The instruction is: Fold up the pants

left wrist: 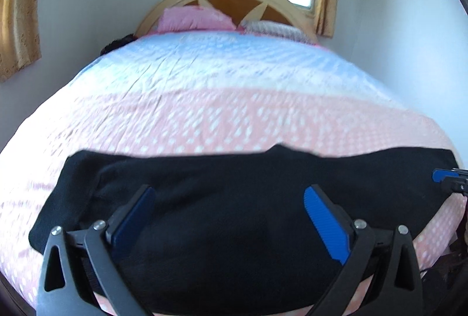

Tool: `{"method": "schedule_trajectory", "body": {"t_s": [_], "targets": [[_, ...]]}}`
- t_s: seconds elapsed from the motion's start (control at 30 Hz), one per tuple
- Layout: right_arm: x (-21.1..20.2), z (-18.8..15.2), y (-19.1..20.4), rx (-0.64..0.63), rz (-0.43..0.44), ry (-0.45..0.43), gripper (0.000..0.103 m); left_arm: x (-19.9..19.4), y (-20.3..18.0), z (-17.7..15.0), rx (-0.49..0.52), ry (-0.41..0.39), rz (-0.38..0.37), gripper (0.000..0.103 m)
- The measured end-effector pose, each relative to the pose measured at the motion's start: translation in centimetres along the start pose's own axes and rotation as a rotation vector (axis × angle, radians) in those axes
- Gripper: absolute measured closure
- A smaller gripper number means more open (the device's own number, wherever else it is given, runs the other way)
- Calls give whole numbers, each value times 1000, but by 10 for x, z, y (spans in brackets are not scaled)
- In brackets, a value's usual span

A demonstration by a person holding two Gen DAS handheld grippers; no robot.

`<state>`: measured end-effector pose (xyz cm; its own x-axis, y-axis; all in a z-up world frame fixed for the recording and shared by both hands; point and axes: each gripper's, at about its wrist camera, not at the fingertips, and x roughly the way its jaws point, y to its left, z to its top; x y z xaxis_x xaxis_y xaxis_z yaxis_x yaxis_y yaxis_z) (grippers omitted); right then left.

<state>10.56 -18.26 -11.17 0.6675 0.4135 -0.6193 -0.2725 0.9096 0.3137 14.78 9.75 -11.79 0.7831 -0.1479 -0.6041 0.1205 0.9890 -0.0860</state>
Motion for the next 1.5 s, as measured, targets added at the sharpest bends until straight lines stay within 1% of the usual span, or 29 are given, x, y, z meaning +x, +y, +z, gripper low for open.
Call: {"method": "schedule_trajectory", "body": {"t_s": [0.1,0.17,0.23,0.27,0.37,0.43,0.5,0.53,0.57,0.63,0.67,0.7,0.77,0.83,0.87,0.93,0.97,1.07,1.13,1.17,1.2,1.23,1.3,1.43,1.5], "targets": [[-32,-3,-47,88,-76,-56,59,5,-32,6,48,3,-57,0],[-57,-7,-79,157,-138,-97,59,15,-57,5,91,32,-90,0],[-86,-17,-114,237,-213,-148,59,23,-77,3,123,54,-109,0],[-98,-22,-128,274,-237,-168,59,25,-85,1,135,61,-118,0],[-140,-42,-181,409,-315,-226,59,30,-100,-2,155,68,-120,0],[-162,-55,-212,496,-373,-259,59,35,-103,-5,141,79,-112,0],[-177,-69,-241,590,-389,-280,59,36,-102,-8,132,94,-101,0],[-182,-75,-254,629,-378,-279,59,39,-102,-9,132,103,-85,0],[-185,-79,-263,653,-367,-274,59,41,-101,-8,123,109,-79,0],[-181,-87,-276,691,-354,-240,59,45,-97,-8,100,130,-92,0],[-177,-91,-278,705,-338,-223,60,49,-95,-10,92,152,-95,0],[-174,-95,-283,724,-322,-216,60,51,-93,-11,82,157,-91,0],[-169,-103,-288,756,-295,-208,60,47,-91,-12,66,137,-88,0],[-167,-102,-286,745,-293,-204,60,47,-90,-14,64,135,-85,0],[-167,-101,-287,748,-278,-201,60,46,-90,-15,65,135,-88,0],[-164,-104,-291,773,-214,-209,60,47,-89,-15,59,139,-97,0],[-162,-104,-292,781,-197,-208,60,47,-87,-15,54,140,-101,0],[-156,-106,-292,762,-200,-196,60,45,-85,-15,42,135,-109,0],[-153,-108,-297,777,-169,-206,60,44,-84,-16,38,131,-112,0],[-154,-109,-299,793,-158,-211,64,44,-84,-16,36,130,-112,0],[-155,-110,-301,798,-161,-211,75,44,-85,-16,36,130,-111,0],[-155,-111,-302,800,-167,-209,82,44,-85,-16,37,131,-110,0],[-156,-112,-301,793,-152,-213,90,43,-85,-16,37,128,-109,0],[-158,-106,-286,750,-141,-243,91,41,-83,-17,26,121,-114,0],[-160,-102,-278,721,-160,-263,91,41,-81,-16,18,119,-122,0]]}}
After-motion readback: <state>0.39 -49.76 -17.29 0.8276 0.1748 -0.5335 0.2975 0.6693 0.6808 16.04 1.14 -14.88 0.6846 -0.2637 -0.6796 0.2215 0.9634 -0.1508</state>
